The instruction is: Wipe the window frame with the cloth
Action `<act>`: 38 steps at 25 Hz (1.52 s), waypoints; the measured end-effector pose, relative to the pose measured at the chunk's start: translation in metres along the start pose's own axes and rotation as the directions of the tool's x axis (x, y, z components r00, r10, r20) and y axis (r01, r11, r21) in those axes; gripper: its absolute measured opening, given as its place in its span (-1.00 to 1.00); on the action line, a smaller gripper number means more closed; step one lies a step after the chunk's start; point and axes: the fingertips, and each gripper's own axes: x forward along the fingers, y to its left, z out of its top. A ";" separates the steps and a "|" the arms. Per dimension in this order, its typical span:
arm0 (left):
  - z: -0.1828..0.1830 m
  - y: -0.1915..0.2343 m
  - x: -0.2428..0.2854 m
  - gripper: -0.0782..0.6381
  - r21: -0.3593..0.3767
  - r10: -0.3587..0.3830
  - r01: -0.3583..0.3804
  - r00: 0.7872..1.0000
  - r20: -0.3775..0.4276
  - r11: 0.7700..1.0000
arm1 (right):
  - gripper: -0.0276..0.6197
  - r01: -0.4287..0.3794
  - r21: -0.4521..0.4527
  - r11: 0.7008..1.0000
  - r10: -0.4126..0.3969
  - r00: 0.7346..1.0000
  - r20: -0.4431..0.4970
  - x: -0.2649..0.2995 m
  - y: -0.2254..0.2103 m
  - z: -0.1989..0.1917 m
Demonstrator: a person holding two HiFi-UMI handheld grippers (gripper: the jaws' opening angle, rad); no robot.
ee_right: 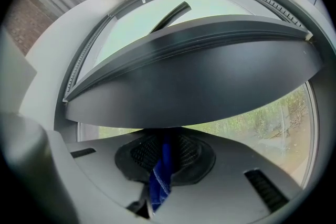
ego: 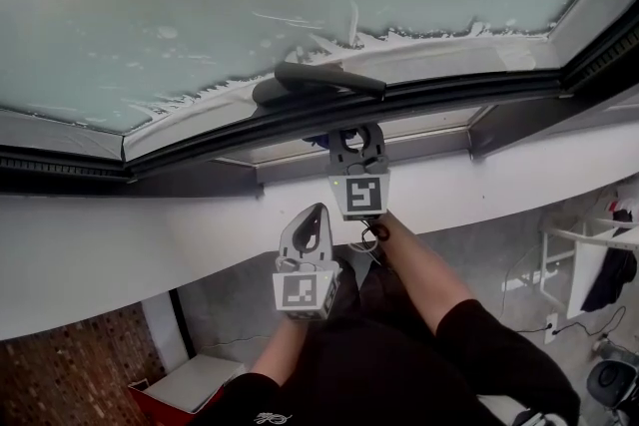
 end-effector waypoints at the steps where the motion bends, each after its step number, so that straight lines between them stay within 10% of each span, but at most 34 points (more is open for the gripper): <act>1: -0.002 -0.001 -0.002 -0.77 0.001 0.006 -0.006 1.000 -0.008 1.000 | -0.85 -0.005 0.001 1.000 0.005 1.000 0.001 0.000 0.000 0.000; 25: 0.000 0.040 -0.023 -0.77 -0.005 -0.136 0.136 0.990 0.042 0.991 | -0.85 0.146 -0.082 0.986 -0.147 0.989 -0.004 0.002 0.006 -0.001; 38: 0.010 0.017 -0.012 -0.77 -0.035 -0.014 0.017 0.997 0.080 0.999 | -0.85 0.065 -0.034 0.997 -0.065 0.998 -0.003 0.000 0.002 0.000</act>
